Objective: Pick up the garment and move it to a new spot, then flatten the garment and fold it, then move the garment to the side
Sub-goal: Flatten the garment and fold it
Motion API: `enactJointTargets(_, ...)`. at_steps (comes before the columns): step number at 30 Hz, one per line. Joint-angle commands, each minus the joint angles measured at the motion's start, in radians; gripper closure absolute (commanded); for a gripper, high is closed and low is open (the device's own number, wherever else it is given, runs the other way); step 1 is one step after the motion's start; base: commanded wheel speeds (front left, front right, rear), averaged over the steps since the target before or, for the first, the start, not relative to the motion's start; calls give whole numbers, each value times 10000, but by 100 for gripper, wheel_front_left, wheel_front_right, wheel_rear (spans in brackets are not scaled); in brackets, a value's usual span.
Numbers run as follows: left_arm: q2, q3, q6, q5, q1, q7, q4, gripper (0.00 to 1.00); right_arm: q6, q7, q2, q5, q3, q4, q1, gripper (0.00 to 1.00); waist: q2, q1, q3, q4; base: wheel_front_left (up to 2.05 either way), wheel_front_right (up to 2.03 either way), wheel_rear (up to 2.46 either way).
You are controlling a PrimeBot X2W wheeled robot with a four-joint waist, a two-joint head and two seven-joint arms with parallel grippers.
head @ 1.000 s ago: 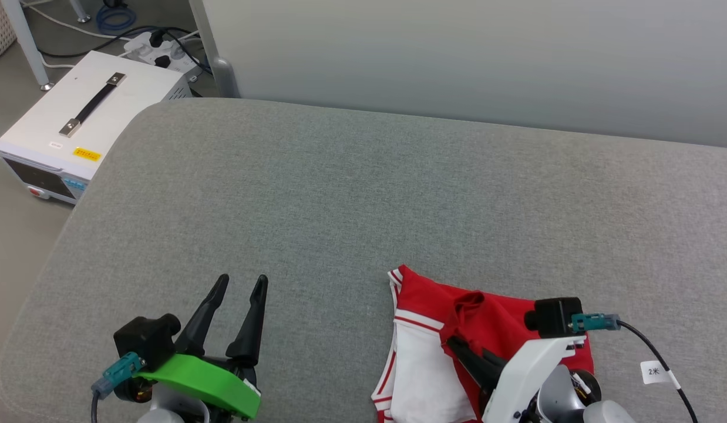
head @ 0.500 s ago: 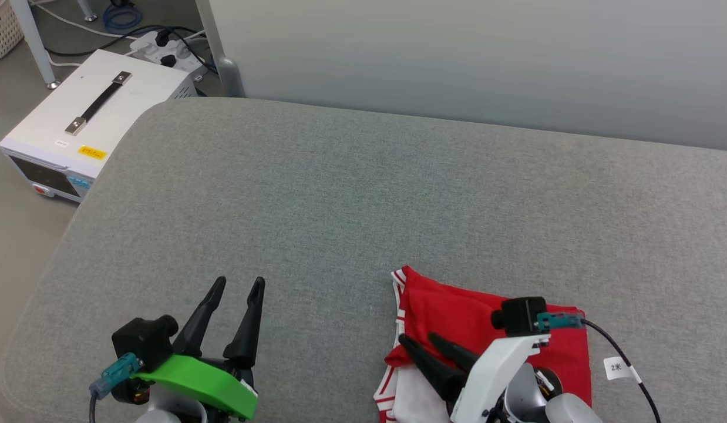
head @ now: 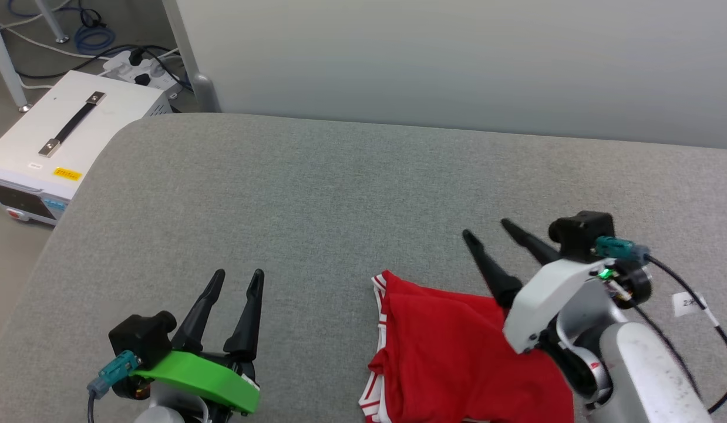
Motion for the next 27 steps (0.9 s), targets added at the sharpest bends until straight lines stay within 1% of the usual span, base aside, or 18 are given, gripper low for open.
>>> enactJointTargets(1,-78,69,-64,149,136,-59,-69,0,-6,-164,-340,-490,-226,-194,-190,0,0,0,-12,-144,0,0,0)
enactJointTargets(3,-132,94,-77,194,152,-59,-116,0,-6,-441,-820,-1100,-525,-436,-199,0,0,0,-12,-241,0,0,0)
enactJointTargets(7,-253,191,-107,289,178,-59,-222,0,-6,-1036,-1632,-1864,-1312,-730,18,0,0,0,35,-443,0,0,0)
enactJointTargets(11,-386,284,-141,442,222,-59,-355,0,-6,-1620,-1989,-2158,-2042,-1025,458,0,0,0,103,-617,0,0,0)
enactJointTargets(14,-489,378,-169,547,259,-59,-441,0,-6,-2029,-1954,-2249,-2519,-1293,929,0,0,0,150,-709,0,0,0)
enactJointTargets(17,-630,470,-199,686,316,-59,-535,0,-6,-2480,-1722,-2250,-2973,-1521,1479,0,0,0,197,-771,0,0,0)
enactJointTargets(20,-751,517,-226,820,384,-59,-618,0,-6,-2722,-1241,-2065,-3344,-1599,1944,0,0,0,226,-807,0,0,0)
enactJointTargets(24,-894,691,-253,976,479,-59,-772,0,-6,-2975,-869,-2084,-3394,-1731,2353,0,0,0,227,-831,0,0,0)
enactJointTargets(27,-958,782,-265,1127,560,-59,-886,0,-6,-3074,-739,-2168,-3363,-1766,2473,0,0,0,205,-822,0,0,0)
